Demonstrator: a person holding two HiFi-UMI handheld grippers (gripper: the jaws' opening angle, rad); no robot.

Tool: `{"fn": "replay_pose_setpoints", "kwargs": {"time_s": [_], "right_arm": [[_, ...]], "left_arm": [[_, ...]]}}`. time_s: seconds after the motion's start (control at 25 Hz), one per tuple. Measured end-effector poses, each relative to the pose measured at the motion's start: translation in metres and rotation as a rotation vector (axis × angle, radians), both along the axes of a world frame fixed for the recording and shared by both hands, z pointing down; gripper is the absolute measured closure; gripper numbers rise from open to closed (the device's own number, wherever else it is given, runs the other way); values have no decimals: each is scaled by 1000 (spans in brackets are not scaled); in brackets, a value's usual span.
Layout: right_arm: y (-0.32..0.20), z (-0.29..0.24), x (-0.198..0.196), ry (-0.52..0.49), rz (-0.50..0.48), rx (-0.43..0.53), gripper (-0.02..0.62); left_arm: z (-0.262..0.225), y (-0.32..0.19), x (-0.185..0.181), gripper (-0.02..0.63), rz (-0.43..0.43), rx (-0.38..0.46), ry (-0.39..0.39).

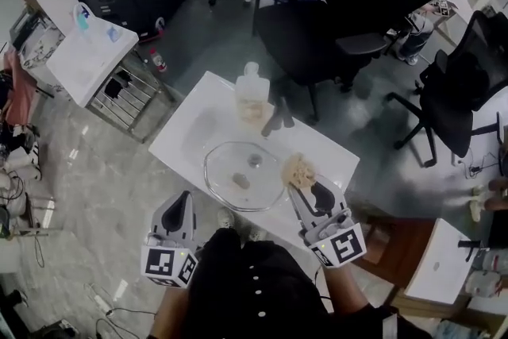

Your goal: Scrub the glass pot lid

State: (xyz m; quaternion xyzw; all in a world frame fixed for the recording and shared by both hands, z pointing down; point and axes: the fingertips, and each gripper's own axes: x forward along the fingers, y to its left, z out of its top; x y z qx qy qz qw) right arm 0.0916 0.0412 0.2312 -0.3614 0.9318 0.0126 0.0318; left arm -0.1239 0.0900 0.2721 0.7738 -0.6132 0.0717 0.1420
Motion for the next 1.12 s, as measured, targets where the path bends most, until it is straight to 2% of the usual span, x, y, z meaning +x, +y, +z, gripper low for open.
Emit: {"fn": "replay_pose_setpoints", "kwargs": {"time_s": [0.12,0.24,0.48,0.64,0.76,0.96,1.0,1.08,1.12], "right_arm": [[-8,13,-17,6,-28,-33,463],[-17,22,-35,17,-71,-49,463],[-43,58,-58,140,-110,-97,463],[-57,92,-68,236,-124,-129,463],[-63,134,-74,408,-177,-176,463],[-74,179,-83,488,-191,-236,463],[-75,188,-85,511,-194,-234,463],[-78,205,-88,561,-207,-218,463],[-79,214,-90,587,-215,-214,463]], "left_arm": [[12,-7,-9,581,1,-25,69],[20,-18,-12,581,39,-35,165],[68,-45,-32,581,18,-119,345],[111,-54,-45,583,11,-247,551],[142,-67,-50,583,38,-333,574],[194,-84,-56,580,50,-495,561],[204,-87,-57,563,54,-529,551],[221,-90,-55,406,71,-601,545],[228,-91,-53,399,77,-630,544]]}}
